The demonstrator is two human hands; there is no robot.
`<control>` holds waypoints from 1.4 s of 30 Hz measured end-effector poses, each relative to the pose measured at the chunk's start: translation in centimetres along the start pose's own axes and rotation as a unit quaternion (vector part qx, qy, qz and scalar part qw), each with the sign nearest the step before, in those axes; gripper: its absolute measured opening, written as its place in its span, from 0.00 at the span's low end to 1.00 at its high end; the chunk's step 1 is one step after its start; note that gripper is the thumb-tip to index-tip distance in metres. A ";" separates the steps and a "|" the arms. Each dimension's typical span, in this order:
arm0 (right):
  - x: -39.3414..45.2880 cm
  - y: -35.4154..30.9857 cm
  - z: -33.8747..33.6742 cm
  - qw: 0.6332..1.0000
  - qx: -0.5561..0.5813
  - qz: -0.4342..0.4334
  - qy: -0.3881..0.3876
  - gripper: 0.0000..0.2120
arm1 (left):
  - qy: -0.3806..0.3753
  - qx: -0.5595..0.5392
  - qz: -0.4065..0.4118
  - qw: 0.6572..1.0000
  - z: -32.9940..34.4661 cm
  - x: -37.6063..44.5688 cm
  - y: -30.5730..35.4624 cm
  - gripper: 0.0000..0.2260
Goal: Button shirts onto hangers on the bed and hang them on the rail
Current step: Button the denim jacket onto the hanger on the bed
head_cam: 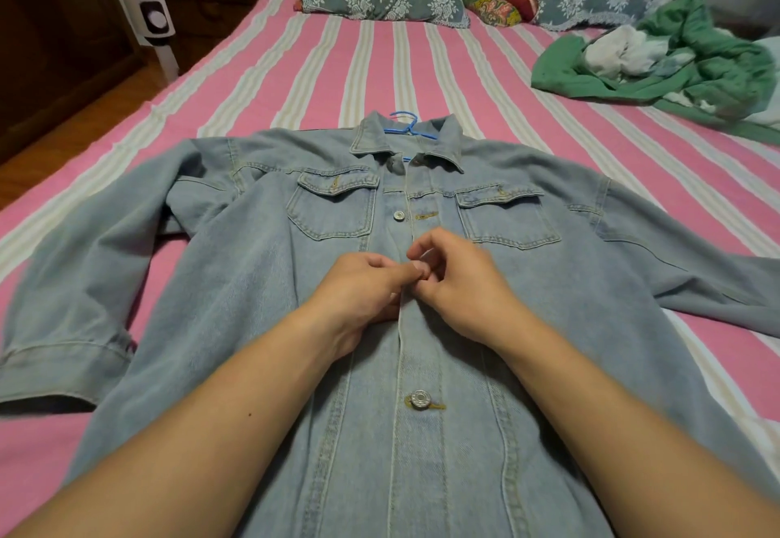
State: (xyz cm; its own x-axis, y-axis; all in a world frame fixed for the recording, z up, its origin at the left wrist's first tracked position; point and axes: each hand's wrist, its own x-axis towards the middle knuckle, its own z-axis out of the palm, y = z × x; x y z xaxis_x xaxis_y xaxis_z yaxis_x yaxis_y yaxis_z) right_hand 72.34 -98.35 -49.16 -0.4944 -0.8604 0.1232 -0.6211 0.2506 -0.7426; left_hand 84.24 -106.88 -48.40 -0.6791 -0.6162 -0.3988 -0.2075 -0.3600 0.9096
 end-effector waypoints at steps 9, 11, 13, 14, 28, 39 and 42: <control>-0.4 0.8 -2.7 0.989 0.039 0.111 -0.085 0.10 | 0.047 -0.039 -0.018 0.998 -0.1 0.7 -0.2 0.10; -0.4 0.8 -2.6 0.989 0.015 0.112 -0.092 0.10 | 0.051 -0.035 -0.016 0.998 0.0 0.6 -0.2 0.11; -0.3 0.8 -2.4 0.990 0.008 0.114 -0.087 0.09 | 0.062 -0.039 -0.013 0.997 0.0 0.5 -0.2 0.12; -0.3 0.8 -2.4 0.990 0.007 0.113 -0.084 0.08 | 0.066 -0.042 -0.012 0.997 -0.1 0.6 -0.2 0.12; -0.3 0.8 -1.2 0.993 0.005 0.110 -0.045 0.09 | 0.086 -0.065 0.003 0.994 0.3 0.9 -0.6 0.13; -0.2 1.4 -0.8 0.994 0.040 0.099 -0.026 0.09 | 0.088 -0.049 0.026 0.995 0.3 1.1 -1.1 0.15; -0.1 1.4 -0.6 0.996 0.022 0.080 -0.020 0.07 | 0.092 -0.049 0.032 0.994 0.3 1.2 -1.1 0.16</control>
State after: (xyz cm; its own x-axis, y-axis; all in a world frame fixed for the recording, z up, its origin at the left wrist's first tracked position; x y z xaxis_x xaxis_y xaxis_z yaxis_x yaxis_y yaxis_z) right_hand 71.14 -97.66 -49.75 -0.5599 -0.8282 -0.0246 -0.5080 0.3666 -0.7794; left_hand 83.44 -107.03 -49.83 -0.5474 -0.7542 -0.3626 -0.0918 -0.3766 0.9218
